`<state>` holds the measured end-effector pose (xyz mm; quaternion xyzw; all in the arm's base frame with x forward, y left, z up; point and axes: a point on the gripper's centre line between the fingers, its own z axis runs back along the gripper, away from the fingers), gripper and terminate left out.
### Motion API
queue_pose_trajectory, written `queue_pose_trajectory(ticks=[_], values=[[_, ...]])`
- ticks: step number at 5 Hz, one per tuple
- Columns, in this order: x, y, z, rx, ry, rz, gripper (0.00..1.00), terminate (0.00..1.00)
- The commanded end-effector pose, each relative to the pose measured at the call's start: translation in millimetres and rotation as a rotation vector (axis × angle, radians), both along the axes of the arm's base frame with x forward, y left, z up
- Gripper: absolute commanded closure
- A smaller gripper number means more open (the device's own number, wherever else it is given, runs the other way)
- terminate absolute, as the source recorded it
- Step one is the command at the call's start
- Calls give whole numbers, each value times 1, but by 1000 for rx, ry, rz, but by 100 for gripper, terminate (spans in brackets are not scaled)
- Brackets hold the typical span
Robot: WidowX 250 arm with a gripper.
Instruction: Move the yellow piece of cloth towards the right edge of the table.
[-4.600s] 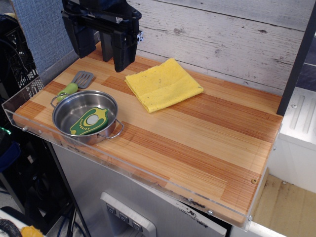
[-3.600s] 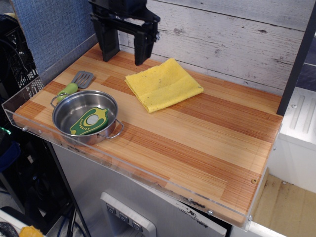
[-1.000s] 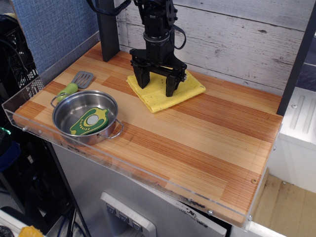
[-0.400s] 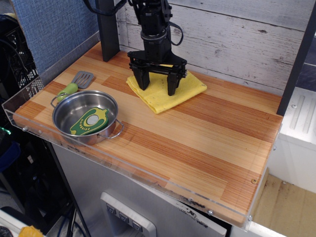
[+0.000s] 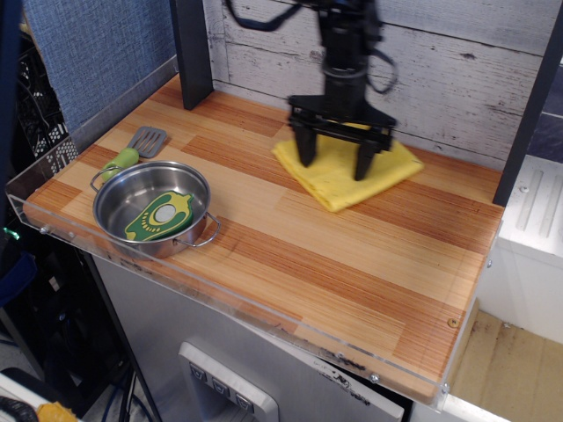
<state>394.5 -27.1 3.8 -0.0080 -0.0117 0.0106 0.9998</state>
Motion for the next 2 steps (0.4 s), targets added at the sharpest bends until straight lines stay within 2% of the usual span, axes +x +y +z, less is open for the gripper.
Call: queue_pose_trajectory(ticks=[1, 2], values=[[-18, -68, -16, 41, 11, -93, 0, 0], [-28, -81, -15, 48, 11, -100, 0, 0]])
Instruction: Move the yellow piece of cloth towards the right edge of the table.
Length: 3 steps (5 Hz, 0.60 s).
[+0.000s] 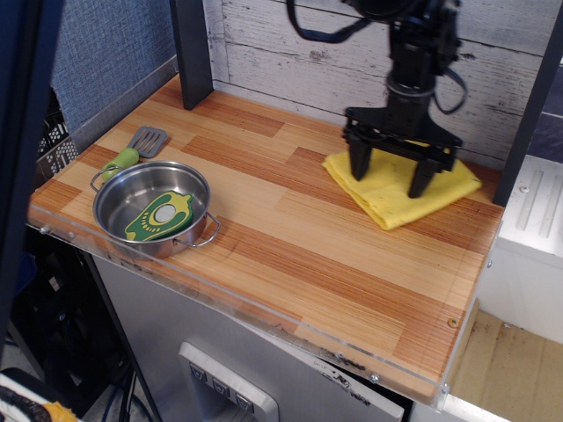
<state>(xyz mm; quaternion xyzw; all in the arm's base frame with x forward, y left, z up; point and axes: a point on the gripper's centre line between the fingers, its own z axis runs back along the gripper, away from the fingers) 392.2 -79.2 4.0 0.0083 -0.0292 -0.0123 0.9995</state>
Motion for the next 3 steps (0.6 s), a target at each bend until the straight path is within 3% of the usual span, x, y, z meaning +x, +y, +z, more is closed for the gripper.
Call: queue_pose_trajectory(ticks=[1, 3], values=[[-34, -29, -6, 30, 39, -11, 0, 0], [-49, -23, 3, -16, 42, 95, 0, 0]])
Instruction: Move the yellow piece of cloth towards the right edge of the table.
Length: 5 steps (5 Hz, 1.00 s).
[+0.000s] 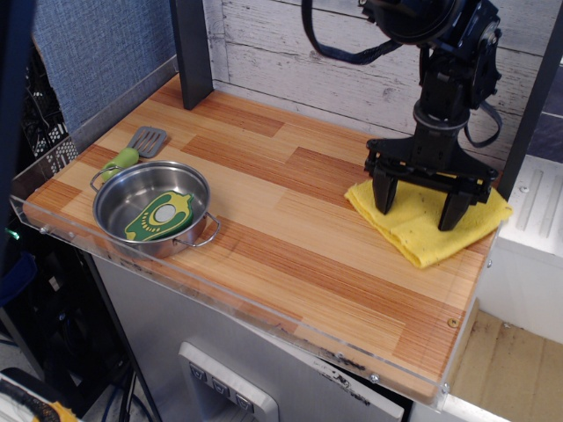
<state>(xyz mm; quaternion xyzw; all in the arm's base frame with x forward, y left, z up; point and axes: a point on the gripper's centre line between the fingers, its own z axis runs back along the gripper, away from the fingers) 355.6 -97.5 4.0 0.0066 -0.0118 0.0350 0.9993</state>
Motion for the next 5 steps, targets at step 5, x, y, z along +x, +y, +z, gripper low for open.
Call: queue_pose_trajectory(ticks=[5], values=[[-10, -14, 126, -6, -272, -37, 0, 0]])
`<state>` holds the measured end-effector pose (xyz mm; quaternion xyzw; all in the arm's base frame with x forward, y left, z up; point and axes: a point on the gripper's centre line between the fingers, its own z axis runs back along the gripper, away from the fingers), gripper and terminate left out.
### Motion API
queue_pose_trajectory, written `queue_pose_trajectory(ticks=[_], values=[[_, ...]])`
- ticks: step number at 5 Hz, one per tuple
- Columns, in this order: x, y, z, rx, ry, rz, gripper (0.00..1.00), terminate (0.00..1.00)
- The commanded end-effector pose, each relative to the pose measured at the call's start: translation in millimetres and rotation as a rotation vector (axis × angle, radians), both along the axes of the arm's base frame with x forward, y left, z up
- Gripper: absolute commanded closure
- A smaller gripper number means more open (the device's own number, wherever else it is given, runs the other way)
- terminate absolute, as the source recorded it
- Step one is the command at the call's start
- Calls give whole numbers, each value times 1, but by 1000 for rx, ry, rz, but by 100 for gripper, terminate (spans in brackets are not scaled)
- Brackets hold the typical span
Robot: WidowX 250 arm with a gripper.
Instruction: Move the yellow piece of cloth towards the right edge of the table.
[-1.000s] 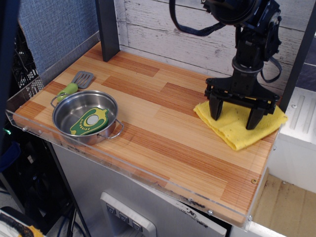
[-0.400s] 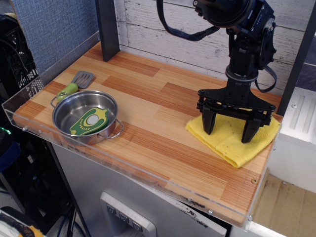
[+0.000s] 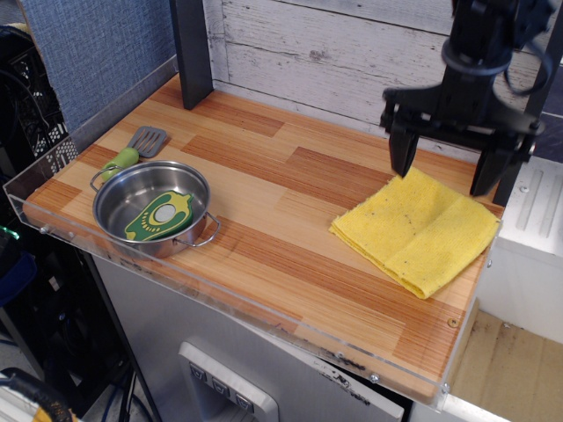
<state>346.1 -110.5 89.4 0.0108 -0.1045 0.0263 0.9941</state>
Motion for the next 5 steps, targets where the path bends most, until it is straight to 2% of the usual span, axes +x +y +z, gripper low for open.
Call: queue_pose_trajectory(ticks=[1, 2, 3, 4, 5], values=[[-23, 10, 55, -18, -12, -37, 0, 0], [-52, 27, 60, -6, 95, -77, 0, 0], [-80, 47, 71, -36, 131, -109, 0, 0], [-101, 65, 87, -93, 198, -161, 0, 0], [-101, 65, 87, -93, 198, -161, 0, 100]])
